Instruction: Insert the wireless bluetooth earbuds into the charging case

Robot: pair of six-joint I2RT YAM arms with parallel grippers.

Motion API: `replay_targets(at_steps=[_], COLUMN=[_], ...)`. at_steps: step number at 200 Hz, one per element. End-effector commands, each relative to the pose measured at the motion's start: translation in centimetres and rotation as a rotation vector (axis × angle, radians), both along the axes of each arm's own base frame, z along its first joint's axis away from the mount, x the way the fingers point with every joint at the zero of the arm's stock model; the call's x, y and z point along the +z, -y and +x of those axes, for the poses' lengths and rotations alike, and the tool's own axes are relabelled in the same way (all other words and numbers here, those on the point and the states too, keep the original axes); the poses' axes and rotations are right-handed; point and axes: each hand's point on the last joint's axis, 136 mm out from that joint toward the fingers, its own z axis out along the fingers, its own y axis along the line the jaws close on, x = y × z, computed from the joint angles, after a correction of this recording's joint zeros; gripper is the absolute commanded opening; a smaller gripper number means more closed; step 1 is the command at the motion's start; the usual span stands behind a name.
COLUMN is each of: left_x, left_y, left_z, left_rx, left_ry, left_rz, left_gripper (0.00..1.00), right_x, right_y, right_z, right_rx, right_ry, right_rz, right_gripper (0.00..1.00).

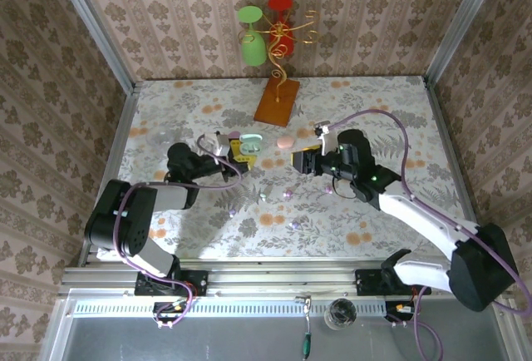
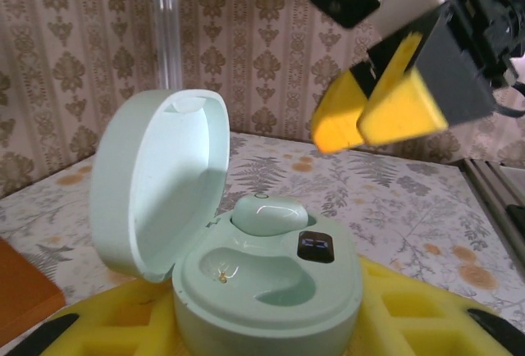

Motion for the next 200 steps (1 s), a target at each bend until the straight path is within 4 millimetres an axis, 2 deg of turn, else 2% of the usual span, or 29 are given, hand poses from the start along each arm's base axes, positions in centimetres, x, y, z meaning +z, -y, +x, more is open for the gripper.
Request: replay_targets(at_steps=[1, 11, 18, 33, 65, 126, 152, 200], left_x=[2.1, 2.4, 2.6, 3.0, 3.3, 3.3, 3.4, 3.1], left_y=[-0.8, -1.0, -1.1, -1.2, -1.2, -1.0, -1.0, -0.9], left_z=[-0.1, -0.1, -0.2, -0.4, -0.4, -0.1, -0.2, -0.1], left_rx=[0.012, 0.02, 0.023, 0.022, 0.03, 0.054, 0.048, 0.048], left_ry=[0.069, 0.079, 0.083, 0.097, 0.104, 0.11, 0.107, 0.101], left_rz=[-0.024, -0.027, -0.028, -0.032, -0.037, -0.04, -0.041, -0.038], left_gripper=[0.42, 0.42, 0.42, 0.42, 0.42, 0.43, 0.43, 0.43], right_x=[-3.0, -4.7, -6.7, -8.5, -10.5, -14.0, -15.4, -16.7], right_y=[-0.2, -0.4, -0.8, -2.1, -5.4, -9.5, -9.9, -10.5], right_z=[0.6, 0.8, 0.9, 1.0, 0.8, 0.0, -0.2, -1.4], right_rx=[-0.039, -0.046, -0.036, -0.004, 0.091, 0.231, 0.251, 0.312], right_ry=[-0.162, -0.239, -0.307, -0.393, -0.46, -0.541, -0.586, -0.636], right_rz=[-0.031, -0.056, -0.088, -0.075, -0.061, -0.07, -0.089, -0.108], right_gripper=[0.55, 0.55, 0.55, 0.55, 0.55, 0.56, 0.56, 0.51])
